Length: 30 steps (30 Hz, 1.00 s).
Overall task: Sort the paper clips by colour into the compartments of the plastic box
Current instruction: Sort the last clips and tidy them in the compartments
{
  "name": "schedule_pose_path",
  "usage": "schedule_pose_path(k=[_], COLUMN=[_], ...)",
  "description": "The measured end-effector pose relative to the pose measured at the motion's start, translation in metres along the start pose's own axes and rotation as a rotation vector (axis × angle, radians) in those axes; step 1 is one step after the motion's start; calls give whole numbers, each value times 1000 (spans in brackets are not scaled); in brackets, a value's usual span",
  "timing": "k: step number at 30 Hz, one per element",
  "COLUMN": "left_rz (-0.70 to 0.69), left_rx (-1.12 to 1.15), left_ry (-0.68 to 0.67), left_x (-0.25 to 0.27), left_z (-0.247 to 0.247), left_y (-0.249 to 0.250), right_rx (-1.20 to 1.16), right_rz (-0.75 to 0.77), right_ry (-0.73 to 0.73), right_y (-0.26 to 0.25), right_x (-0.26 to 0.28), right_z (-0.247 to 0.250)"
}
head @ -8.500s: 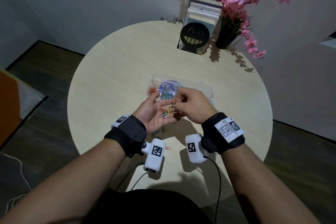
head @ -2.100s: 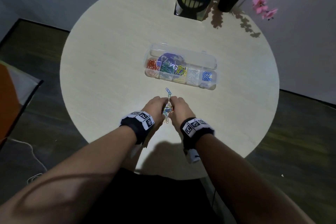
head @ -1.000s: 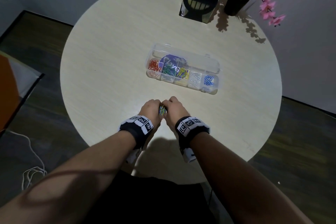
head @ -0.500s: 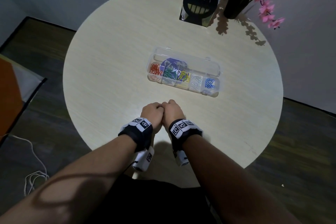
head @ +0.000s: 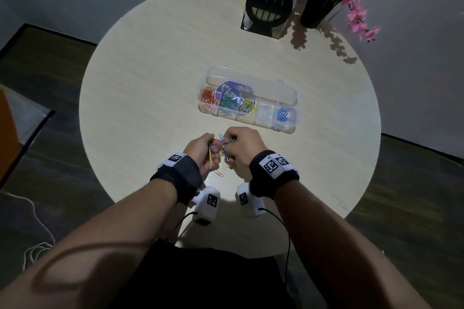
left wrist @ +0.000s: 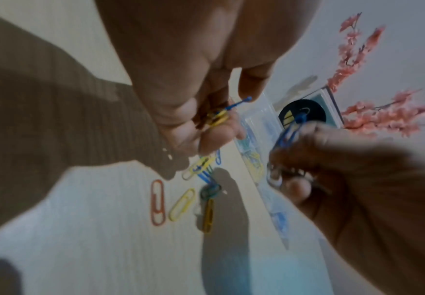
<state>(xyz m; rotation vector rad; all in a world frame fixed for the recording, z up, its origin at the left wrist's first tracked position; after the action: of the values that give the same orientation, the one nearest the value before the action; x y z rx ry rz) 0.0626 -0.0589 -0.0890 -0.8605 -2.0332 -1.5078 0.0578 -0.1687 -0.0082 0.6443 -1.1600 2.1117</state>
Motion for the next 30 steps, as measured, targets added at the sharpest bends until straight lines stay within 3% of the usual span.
schedule_pose_path(k=[5, 9, 12, 14, 17, 21, 25, 30], left_rz=[14, 44, 58, 31, 15, -1, -14, -49], left_rx=[89, 209, 284, 300, 283, 269, 267, 214], left_ry=[-147, -213, -186, -147, -72, -2, 26, 12], left_x=[14, 19, 19, 17, 17, 17, 14, 16], left_z=[-20, -17, -8, 1, 17, 40, 51, 46], left_y=[0, 6, 13, 19, 24, 27, 29, 27], right_rx=[450, 294, 97, 129, 455, 786, 853, 822], right_rz=[198, 215, 199, 141, 60, 185, 283, 152], right_ry=[33, -40, 101, 195, 91, 53, -6, 121], right_y=[-31, -37, -36, -26, -5, 11, 25, 35], right_x=[16, 23, 8, -12, -32, -24, -12, -8], right_z=[-23, -15, 15, 23, -10, -56, -71, -58])
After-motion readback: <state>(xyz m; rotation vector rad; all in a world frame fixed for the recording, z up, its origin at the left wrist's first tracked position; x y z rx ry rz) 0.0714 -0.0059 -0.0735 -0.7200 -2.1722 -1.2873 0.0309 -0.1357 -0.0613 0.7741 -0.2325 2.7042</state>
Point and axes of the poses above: each hand's wrist, its own x-axis away from the middle knuckle, its own z-axis out of the back of the hand, y = z × x, the point moved 8 cm from there along -x, towards the middle knuckle, and after that the axes turned 15 degrees about -z, right-handed, at the moved point
